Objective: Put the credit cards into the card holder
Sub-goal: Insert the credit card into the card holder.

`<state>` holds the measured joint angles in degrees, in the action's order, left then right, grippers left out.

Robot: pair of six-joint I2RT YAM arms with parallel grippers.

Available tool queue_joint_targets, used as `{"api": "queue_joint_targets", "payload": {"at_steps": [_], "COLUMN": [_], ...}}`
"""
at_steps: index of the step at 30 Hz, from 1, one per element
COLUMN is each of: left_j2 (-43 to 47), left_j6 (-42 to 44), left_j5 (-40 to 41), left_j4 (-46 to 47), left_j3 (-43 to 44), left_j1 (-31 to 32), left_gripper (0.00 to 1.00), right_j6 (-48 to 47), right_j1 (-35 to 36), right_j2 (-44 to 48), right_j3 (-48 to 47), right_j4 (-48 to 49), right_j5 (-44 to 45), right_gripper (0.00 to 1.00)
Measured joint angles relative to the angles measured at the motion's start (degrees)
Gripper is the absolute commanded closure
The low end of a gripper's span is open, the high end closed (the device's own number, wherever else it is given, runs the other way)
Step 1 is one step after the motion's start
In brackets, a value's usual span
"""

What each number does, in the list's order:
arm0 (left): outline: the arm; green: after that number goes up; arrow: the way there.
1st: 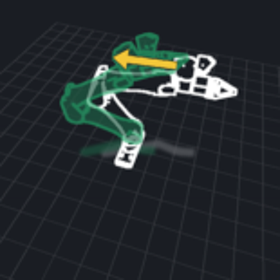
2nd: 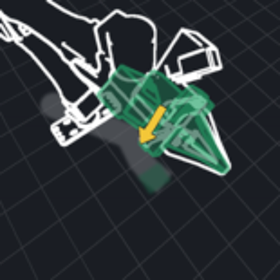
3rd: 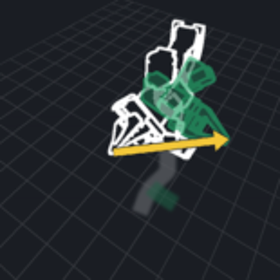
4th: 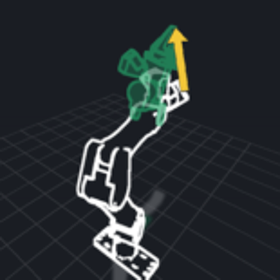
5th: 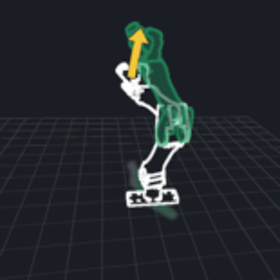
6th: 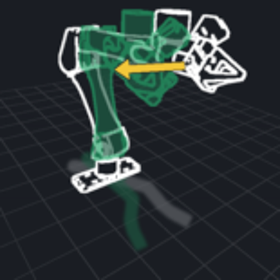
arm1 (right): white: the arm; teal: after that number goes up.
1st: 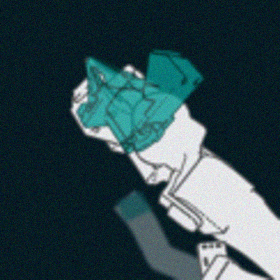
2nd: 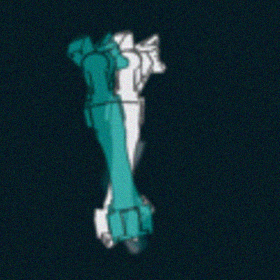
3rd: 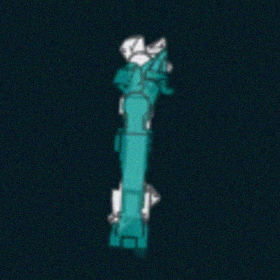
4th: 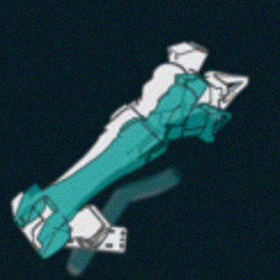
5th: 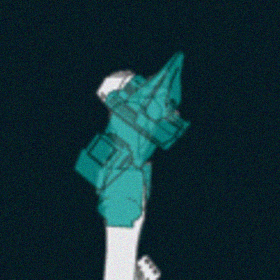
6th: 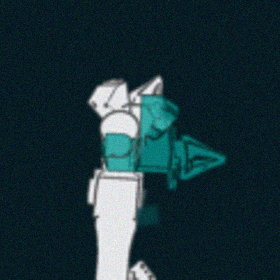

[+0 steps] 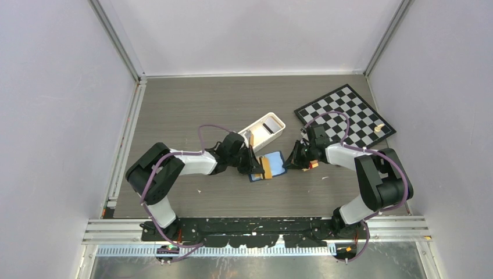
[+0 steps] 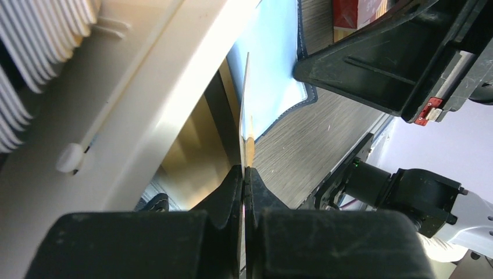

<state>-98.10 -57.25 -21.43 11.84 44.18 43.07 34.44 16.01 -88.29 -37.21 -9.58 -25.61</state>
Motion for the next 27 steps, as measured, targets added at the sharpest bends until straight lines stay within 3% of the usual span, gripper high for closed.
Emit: {"api": "queue_joint_targets", "payload": {"at_steps": [27], "left_j2": [-2.0], "left_j6": [-5.2], "left_j5": [-0.9], "left_j4": [8.5], "left_j3": [-1.1], "left_j1": [-1.4], "left_gripper": [1.00], "right_j6": [0.0], "right_j1": [0.1], "right_j2": [1.3], "right_j3": [-0.6], "right_j4": [-3.4], "right_j5": [3.1], "right_gripper": [1.00]}}
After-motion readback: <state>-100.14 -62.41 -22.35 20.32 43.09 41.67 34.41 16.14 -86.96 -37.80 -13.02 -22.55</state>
